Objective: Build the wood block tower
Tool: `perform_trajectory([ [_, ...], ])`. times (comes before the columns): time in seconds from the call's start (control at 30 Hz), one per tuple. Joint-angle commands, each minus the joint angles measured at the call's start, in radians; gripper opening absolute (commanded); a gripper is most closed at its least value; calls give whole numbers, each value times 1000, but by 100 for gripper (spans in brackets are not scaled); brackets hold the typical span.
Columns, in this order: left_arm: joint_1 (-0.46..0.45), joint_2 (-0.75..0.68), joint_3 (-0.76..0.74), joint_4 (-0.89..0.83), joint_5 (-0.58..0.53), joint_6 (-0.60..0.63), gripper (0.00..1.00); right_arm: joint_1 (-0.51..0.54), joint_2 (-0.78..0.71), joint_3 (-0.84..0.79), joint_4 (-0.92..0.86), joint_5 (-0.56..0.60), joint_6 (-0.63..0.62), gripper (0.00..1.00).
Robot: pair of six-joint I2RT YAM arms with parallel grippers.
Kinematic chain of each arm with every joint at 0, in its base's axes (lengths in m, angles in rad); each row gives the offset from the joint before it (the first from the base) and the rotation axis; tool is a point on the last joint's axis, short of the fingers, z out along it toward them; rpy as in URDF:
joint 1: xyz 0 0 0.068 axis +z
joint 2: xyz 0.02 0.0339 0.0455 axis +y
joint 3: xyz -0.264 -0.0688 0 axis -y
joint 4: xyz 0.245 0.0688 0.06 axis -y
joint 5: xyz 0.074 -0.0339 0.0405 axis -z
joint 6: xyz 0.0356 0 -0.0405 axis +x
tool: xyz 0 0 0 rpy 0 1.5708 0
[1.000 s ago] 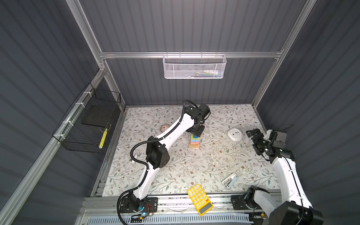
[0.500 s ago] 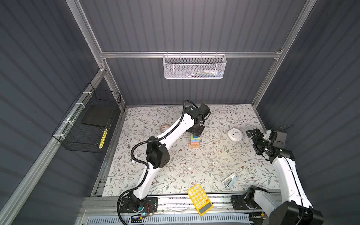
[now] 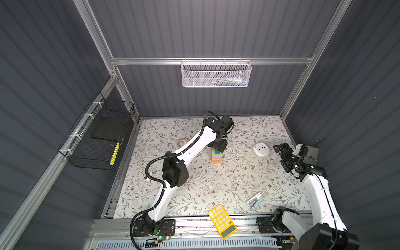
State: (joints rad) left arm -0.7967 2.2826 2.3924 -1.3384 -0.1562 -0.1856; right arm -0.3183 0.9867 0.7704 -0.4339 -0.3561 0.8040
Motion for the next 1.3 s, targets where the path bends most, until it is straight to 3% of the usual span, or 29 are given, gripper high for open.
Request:
perform_trajectory([
  [0.0, 4, -1, 14, 2, 15, 14, 71, -3, 3, -13, 11, -9, -1, 99],
  [0.27, 4, -46, 3, 26, 15, 4, 100, -2, 5, -11, 11, -14, -2, 99],
  [0.83, 4, -301, -66, 126, -32, 3, 100, -3, 20, 24, 29, -84, -14, 99],
  [0.97, 4, -419, -161, 190, -108, 1, 100, -2, 9, 51, 40, -124, -20, 99],
  [1.1, 14, -586, -362, 334, -214, 4, 100, -1, 10, 87, 40, -130, -55, 99],
  [1.27, 149, -808, -655, 523, -192, -46, 100, 2, 30, 164, -14, -75, -147, 99],
])
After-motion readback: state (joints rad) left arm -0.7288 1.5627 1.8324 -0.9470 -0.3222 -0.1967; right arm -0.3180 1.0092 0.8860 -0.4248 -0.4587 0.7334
